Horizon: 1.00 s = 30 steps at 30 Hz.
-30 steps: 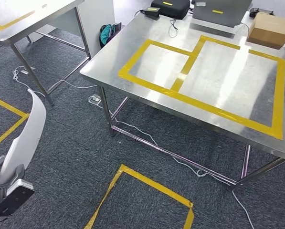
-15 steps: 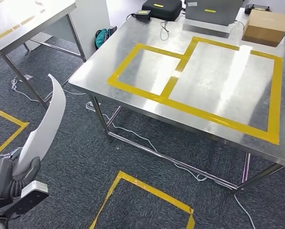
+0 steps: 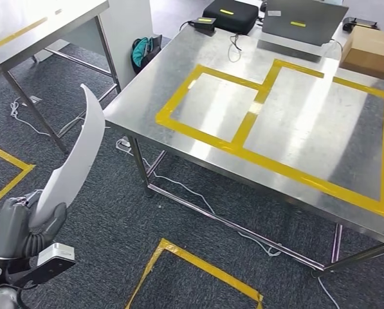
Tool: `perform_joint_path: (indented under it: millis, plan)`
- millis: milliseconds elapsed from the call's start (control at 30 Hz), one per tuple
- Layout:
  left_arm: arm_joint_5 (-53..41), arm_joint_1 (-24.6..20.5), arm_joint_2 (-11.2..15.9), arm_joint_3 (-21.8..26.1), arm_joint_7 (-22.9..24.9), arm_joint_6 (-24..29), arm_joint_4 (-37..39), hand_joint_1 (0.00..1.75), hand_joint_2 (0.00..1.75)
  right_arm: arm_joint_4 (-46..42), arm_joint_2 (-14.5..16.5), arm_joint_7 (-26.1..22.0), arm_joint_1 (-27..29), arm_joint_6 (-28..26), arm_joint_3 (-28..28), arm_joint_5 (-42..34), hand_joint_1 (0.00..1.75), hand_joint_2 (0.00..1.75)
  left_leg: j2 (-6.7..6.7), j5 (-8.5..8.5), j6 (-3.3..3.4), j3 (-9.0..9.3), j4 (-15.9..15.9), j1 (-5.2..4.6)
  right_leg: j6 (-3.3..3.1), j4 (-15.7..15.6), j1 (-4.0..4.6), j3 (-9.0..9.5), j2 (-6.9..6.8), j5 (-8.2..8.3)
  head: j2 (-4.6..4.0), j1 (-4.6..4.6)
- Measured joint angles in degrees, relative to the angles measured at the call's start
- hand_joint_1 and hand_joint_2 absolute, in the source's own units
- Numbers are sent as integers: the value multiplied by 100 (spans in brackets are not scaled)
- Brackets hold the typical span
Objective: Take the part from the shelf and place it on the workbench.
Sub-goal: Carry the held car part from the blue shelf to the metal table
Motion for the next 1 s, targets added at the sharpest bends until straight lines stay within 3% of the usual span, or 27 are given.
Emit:
perform_joint_path:
  millis: [33,100,167,267,333,433,500,533,600,667,733,800,867,967,1000]
  plan:
    - [-44,-28,8,-37,16,-2,5,175,175,18,-4,-5,1,-10,0,11,0,0,-3,-60,-7,84,0,2,0,-201,-2,-8,-1,197,0,2]
    - [-136,-87,27,-111,61,-5,17,175,175,54,-7,-11,-2,-26,2,30,0,0,-7,-191,-43,259,-1,5,-10,-896,-4,132,-7,731,0,3]
    - [-205,-139,51,-166,89,-9,32,175,175,98,-7,-8,-20,-42,4,44,0,0,-9,-290,-107,347,-15,-1,-72,-1313,18,243,-25,959,0,-2]
    - [-272,-190,85,-245,99,-22,50,175,175,132,-7,18,-46,-83,7,75,0,0,-7,-317,-204,397,-3,-1,-207,-1373,37,346,-21,936,1,-21]
    - [-301,-236,107,-293,106,-34,54,175,175,139,-8,34,-55,-100,7,87,0,0,0,-296,-251,261,307,-1,-277,-1431,14,457,-9,900,2,-35]
    - [-345,-288,144,-370,151,-52,61,175,175,150,-9,61,-77,-109,7,93,0,0,4,-578,-299,-439,1285,-3,-346,-1482,4,612,2,793,2,-48]
    - [-370,-300,158,-428,166,-62,68,175,175,163,-9,75,-85,-109,7,97,0,0,4,-683,-303,-802,1550,-3,-349,-1484,3,734,45,691,2,-47]
    - [-383,-310,164,-454,158,-63,69,175,175,170,-9,80,-85,-109,7,101,0,0,2,-553,-298,-854,1438,-3,-341,-1484,-1,809,78,639,2,-48]
    - [-404,-335,188,-516,105,-50,69,175,175,183,-9,85,-91,-107,11,111,0,0,-49,30,-286,-773,839,0,-299,-1488,-14,939,157,529,2,-48]
    - [-414,-359,217,-585,40,-32,70,175,175,191,-9,87,-116,-103,15,118,0,0,-131,343,-256,-653,296,-2,-226,-1486,-23,999,256,433,2,-56]
    - [-426,-381,232,-636,11,-22,70,175,175,196,-9,89,-125,-102,17,123,0,0,-143,311,-186,-591,137,-10,-138,-1493,-23,1065,327,405,2,-68]
    - [-435,-414,235,-670,-4,-16,68,175,175,197,-12,90,-114,-101,17,130,0,0,-88,340,-107,-492,99,2,-70,-1495,-18,1111,278,370,1,-59]
    - [-438,-437,236,-688,-14,-13,67,175,175,201,-13,89,-131,-99,25,133,0,0,-12,295,-44,-384,85,9,-27,-1130,-7,896,127,249,1,-26]
    - [-447,-442,239,-715,-61,16,68,175,175,209,-11,89,-138,-98,48,134,0,0,97,172,9,-264,83,-17,18,-84,-1,164,7,-90,1,0]
    - [-453,-443,243,-731,-114,46,68,175,175,212,-11,90,-123,-97,53,138,0,0,127,121,15,-206,83,-25,19,44,2,0,2,-125,1,5]
